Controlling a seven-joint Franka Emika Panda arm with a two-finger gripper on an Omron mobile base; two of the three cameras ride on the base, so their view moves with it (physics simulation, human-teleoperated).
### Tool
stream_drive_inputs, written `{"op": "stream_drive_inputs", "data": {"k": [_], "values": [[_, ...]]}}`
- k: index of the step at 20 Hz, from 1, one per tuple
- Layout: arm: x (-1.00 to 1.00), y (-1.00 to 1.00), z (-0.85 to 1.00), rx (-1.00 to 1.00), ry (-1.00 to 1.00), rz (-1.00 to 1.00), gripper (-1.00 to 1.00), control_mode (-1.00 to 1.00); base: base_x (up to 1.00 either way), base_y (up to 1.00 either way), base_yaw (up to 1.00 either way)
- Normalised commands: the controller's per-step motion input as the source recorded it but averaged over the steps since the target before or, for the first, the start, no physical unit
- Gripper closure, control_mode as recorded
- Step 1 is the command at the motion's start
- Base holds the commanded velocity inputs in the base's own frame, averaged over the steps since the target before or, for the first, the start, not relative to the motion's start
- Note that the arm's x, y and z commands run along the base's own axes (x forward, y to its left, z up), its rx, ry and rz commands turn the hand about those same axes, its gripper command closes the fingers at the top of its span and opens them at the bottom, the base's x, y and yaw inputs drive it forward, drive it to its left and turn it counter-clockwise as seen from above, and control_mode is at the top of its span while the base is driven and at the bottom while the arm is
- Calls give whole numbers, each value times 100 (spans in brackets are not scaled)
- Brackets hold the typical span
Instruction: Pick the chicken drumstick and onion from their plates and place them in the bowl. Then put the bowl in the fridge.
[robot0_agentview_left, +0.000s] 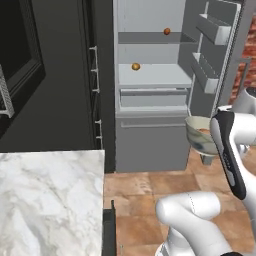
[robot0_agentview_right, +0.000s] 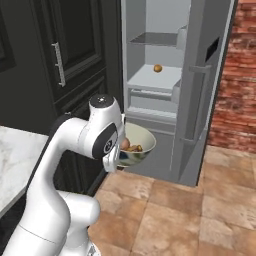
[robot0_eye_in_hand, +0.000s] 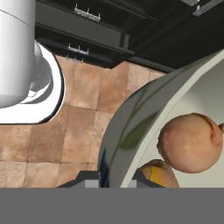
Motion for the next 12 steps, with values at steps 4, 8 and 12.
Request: {"op": "stream_drive_inputs", "data": {"k": [4, 8, 12], "values": [[0, 0, 0, 0, 0, 0, 100, 100, 48, 0, 9], [0, 0, 0, 0, 0, 0, 100, 100, 56, -8, 8], [0, 0, 0, 0, 0, 0, 100, 100, 49, -3, 9]]}}
